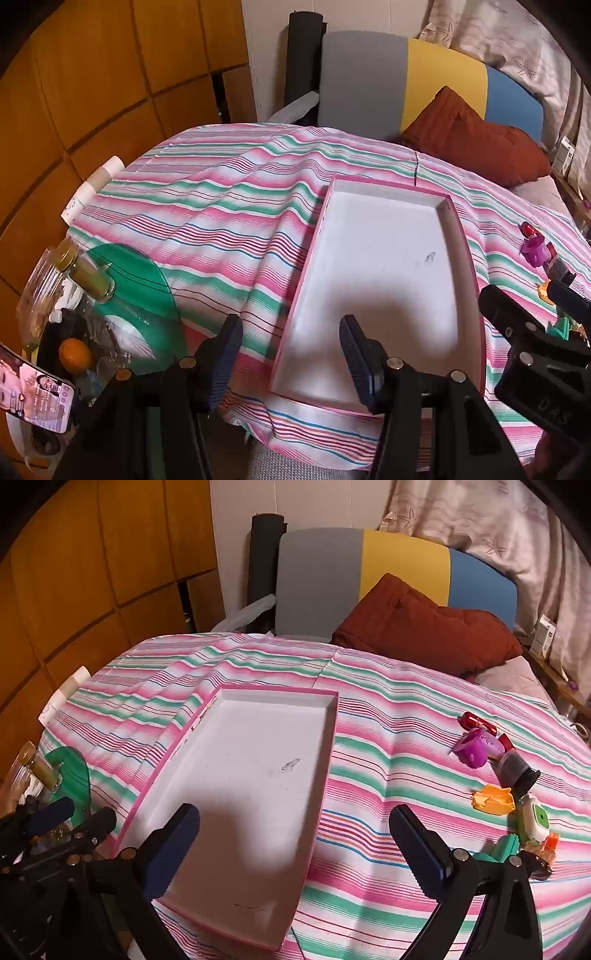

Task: Organize rigid objects

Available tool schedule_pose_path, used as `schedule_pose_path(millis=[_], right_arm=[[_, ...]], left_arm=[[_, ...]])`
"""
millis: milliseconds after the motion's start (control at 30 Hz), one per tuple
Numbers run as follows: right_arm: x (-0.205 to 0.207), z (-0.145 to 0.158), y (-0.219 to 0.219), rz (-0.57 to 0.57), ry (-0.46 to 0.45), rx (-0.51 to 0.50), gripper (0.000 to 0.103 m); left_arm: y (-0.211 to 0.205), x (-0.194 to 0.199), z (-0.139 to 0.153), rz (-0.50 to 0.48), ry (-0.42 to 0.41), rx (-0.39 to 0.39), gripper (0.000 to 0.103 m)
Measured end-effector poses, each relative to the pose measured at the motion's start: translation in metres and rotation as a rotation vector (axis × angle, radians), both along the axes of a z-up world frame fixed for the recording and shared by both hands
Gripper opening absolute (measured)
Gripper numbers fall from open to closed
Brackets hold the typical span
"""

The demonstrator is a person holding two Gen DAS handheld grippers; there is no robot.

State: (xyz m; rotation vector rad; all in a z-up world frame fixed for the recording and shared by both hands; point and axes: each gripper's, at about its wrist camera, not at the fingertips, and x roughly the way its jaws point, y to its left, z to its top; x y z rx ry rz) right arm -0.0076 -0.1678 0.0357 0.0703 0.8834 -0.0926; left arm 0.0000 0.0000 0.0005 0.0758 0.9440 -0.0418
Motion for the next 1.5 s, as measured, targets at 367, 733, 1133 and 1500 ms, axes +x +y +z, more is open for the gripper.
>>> schedule_pose_path(millis=[367, 733, 1133, 1500], right_arm=[[-0.001, -0.005, 0.004, 0.012, 0.014, 0.005, 0.103], [-0.002, -0.001, 0.002, 0.006, 0.015, 0.000, 0.103], [-0.007, 0.002, -0.002, 0.007, 0.005, -0.007, 0.103], [-0.013, 0.008, -0.008, 0.001, -0.016, -0.010, 0.103]], left_arm=[[-0.002, -0.004, 0.004, -0.001, -0.021, 0.018, 0.055], [-0.004, -0.006, 0.004, -0.007, -0.027, 0.018, 0.055], [-0.007, -0.010, 0.004, -0.015, -0.033, 0.025, 0.055], [-0.014, -0.017, 0.009, -0.037, -0.058, 0.031, 0.055]])
